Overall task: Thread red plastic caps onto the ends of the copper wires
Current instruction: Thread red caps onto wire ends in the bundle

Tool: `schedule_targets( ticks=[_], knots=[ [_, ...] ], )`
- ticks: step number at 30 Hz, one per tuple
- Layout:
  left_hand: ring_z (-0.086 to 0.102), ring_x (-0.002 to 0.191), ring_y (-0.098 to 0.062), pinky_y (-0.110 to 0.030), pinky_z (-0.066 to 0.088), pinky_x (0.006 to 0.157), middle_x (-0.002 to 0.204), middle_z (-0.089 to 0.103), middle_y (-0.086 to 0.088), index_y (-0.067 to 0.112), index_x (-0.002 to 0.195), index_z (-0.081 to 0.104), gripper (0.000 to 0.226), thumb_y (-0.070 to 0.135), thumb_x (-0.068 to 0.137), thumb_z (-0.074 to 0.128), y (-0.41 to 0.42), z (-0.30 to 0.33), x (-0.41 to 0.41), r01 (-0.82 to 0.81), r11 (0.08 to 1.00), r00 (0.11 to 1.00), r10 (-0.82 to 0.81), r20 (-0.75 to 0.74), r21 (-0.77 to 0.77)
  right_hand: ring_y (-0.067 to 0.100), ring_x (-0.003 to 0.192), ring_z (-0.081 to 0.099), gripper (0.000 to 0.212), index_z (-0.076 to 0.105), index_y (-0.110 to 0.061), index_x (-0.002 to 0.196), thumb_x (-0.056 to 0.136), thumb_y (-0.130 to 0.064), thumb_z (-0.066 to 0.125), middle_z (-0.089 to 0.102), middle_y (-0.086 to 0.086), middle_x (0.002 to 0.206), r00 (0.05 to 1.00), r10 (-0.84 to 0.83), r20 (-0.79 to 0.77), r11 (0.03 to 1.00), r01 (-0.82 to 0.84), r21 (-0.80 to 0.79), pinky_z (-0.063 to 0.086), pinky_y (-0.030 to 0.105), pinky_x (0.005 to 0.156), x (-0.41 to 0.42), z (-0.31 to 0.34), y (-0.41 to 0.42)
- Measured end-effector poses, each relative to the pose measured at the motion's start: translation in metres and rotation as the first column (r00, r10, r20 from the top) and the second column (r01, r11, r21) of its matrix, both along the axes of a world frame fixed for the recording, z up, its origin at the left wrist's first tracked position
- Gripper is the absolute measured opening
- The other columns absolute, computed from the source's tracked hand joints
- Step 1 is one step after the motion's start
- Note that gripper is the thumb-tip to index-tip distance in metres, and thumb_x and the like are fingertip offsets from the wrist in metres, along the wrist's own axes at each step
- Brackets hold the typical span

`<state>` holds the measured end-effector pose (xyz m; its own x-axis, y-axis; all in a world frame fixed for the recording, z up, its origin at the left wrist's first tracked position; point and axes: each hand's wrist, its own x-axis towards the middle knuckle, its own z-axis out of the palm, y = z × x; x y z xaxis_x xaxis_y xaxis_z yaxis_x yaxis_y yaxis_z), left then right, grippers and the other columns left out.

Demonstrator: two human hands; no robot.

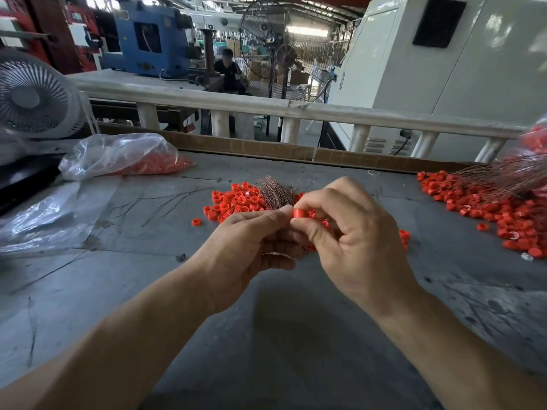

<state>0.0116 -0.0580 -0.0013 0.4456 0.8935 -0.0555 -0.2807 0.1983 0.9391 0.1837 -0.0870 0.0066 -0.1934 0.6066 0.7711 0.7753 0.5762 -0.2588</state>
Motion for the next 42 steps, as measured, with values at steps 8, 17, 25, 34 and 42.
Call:
schedule_targets(
  ticks=[8,17,25,34,42],
  knots=[
    [0.063,0.093,-0.031,-0.031,0.058,0.075,0.105,0.065,-0.026,-0.009,0.113,0.067,0.041,0.026,0.092,0.062,0.002,-0.001,-0.001,-0.053,0.995,0.997,0.049,0.054,0.086,0.008,0.085,0.061,0.016,0.069,-0.016,0.106,0.091,-0.015,0.073,0.064,-0.006,0.096,0.998,0.055,0.024,0.998,-0.056,0.018,0.054,0.026,0.074,-0.002,-0.003,0.000],
    [0.060,0.086,-0.024,-0.032,0.053,0.075,0.093,0.064,-0.018,0.003,0.101,0.072,0.031,0.023,0.077,0.073,0.007,0.000,-0.002,-0.179,0.974,0.984,0.176,0.036,0.141,0.008,0.094,0.067,0.019,0.070,-0.012,0.106,0.088,-0.009,0.078,0.070,-0.007,0.100,0.992,0.097,-0.080,0.993,-0.101,-0.054,0.056,0.029,0.082,-0.001,-0.007,0.004],
    [0.072,0.074,-0.020,-0.026,0.058,0.061,0.084,0.076,-0.012,0.006,0.088,0.072,0.008,0.011,0.091,0.067,0.013,0.000,-0.007,-0.350,0.921,0.936,0.352,0.022,0.169,0.008,0.090,0.064,0.016,0.073,-0.014,0.101,0.087,-0.007,0.077,0.068,-0.007,0.097,0.994,0.093,-0.060,0.987,-0.100,-0.124,0.052,0.024,0.081,-0.001,-0.009,0.007],
    [0.075,0.071,-0.020,-0.033,0.062,0.069,0.082,0.077,-0.012,0.006,0.087,0.074,0.005,0.006,0.089,0.070,0.017,0.000,-0.012,-0.466,0.877,0.883,0.470,0.000,0.116,0.004,0.082,0.062,0.017,0.071,-0.025,0.096,0.086,-0.014,0.079,0.062,-0.015,0.088,0.986,0.095,-0.134,0.949,-0.130,-0.288,0.042,0.007,0.069,-0.002,-0.014,0.006],
    [0.074,0.072,-0.019,-0.026,0.062,0.065,0.082,0.077,-0.011,0.005,0.089,0.073,0.004,0.008,0.090,0.071,0.021,-0.001,-0.020,-0.481,0.869,0.875,0.484,0.001,0.116,0.006,0.082,0.061,0.015,0.075,-0.025,0.098,0.088,-0.015,0.077,0.062,-0.015,0.087,0.992,0.068,-0.106,0.925,-0.103,-0.367,0.043,0.009,0.070,-0.003,-0.014,0.005]
  ],
)
